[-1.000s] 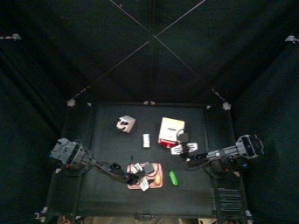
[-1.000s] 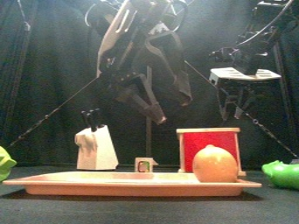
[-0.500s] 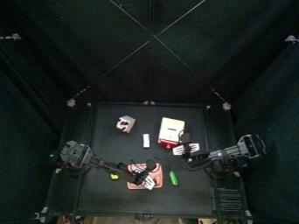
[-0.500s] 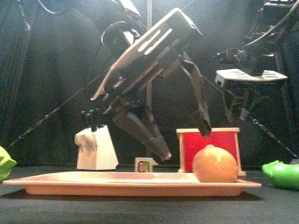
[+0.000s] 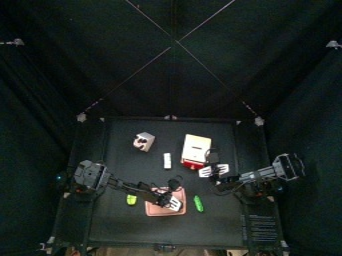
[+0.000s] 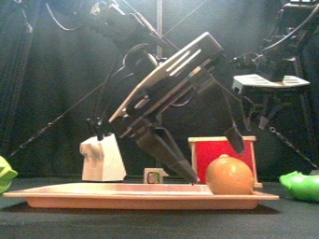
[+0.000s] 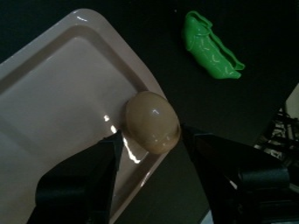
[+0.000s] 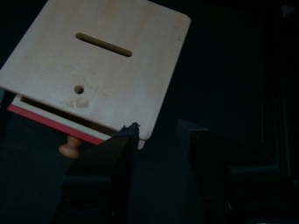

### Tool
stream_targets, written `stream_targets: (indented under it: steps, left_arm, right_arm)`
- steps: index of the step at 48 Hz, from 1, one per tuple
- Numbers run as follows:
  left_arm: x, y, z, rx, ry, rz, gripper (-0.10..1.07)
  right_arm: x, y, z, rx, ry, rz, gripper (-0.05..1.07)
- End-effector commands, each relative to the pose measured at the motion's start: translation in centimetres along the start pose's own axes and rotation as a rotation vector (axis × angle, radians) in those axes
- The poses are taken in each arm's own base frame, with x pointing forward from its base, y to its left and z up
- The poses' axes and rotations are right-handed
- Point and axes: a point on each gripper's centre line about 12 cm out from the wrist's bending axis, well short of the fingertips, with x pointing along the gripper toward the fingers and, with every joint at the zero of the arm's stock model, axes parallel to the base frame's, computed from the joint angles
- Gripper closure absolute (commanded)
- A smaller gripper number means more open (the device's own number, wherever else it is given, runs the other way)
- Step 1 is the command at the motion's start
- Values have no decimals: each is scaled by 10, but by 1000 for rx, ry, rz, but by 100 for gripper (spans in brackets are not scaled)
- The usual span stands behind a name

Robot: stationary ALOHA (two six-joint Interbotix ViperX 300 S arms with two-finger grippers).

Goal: Grab egg

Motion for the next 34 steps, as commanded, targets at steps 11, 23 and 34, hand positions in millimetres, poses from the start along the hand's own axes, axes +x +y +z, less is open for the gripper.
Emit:
stream_targets:
  steps: [11,23,34]
  left_arm:
    - [-6,-13,7,-45,-3,-56,8]
    - [4,-13,4,-81,12,-90,8]
    - [7,-8,6,-109,15,-84,8]
  right_arm:
    - [-4,-2,5,20,-3,15,23]
    - [-5,-2,6,21,-3,16,23]
    - [-4,-2,5,21,-3,14,23]
